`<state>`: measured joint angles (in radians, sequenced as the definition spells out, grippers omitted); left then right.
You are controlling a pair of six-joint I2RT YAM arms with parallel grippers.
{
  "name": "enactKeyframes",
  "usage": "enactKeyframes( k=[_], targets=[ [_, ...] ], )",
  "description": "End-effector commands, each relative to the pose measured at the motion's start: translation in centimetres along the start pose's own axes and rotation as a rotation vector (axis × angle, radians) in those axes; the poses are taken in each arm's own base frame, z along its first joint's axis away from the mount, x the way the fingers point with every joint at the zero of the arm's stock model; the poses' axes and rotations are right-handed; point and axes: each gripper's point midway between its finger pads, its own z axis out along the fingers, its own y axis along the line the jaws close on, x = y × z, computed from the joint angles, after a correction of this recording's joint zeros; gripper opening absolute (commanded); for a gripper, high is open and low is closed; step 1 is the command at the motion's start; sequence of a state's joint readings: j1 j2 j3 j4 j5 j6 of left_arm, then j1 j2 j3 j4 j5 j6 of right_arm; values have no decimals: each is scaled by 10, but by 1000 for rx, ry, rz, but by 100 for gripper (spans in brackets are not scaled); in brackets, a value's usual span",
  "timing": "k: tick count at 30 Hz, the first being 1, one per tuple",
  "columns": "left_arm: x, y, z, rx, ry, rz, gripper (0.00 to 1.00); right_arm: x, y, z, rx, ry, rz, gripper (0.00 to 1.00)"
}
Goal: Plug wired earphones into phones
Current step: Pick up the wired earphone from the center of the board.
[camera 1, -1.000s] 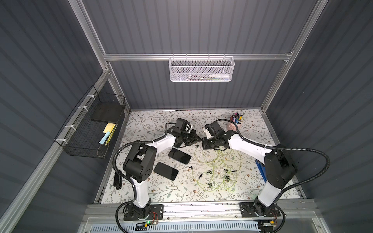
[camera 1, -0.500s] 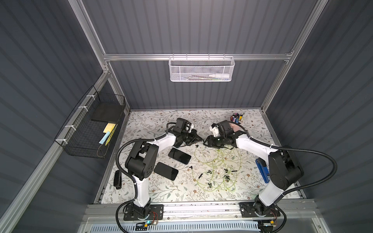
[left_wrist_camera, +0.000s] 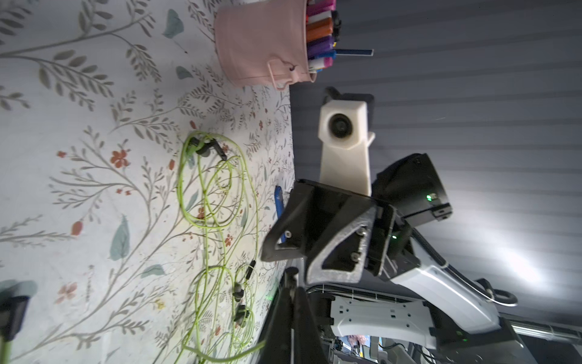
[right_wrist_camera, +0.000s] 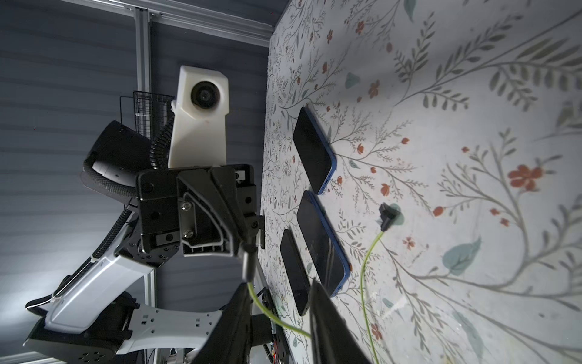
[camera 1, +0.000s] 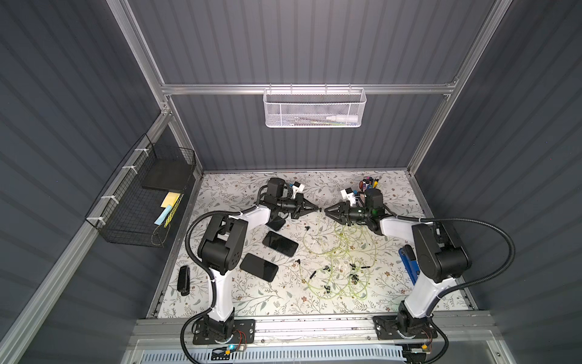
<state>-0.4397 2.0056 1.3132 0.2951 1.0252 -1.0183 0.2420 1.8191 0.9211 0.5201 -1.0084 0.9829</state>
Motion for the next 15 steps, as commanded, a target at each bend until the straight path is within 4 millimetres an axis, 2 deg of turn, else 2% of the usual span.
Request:
enactKeyframes(
  k=[1, 15],
  targets=[
    [6, -7, 4, 59, 37, 4, 0, -1, 27, 3, -109, 23, -44, 33],
    [5, -2, 5, 40, 28, 1, 0, -3, 35, -1, -113, -6, -58, 34]
  ],
)
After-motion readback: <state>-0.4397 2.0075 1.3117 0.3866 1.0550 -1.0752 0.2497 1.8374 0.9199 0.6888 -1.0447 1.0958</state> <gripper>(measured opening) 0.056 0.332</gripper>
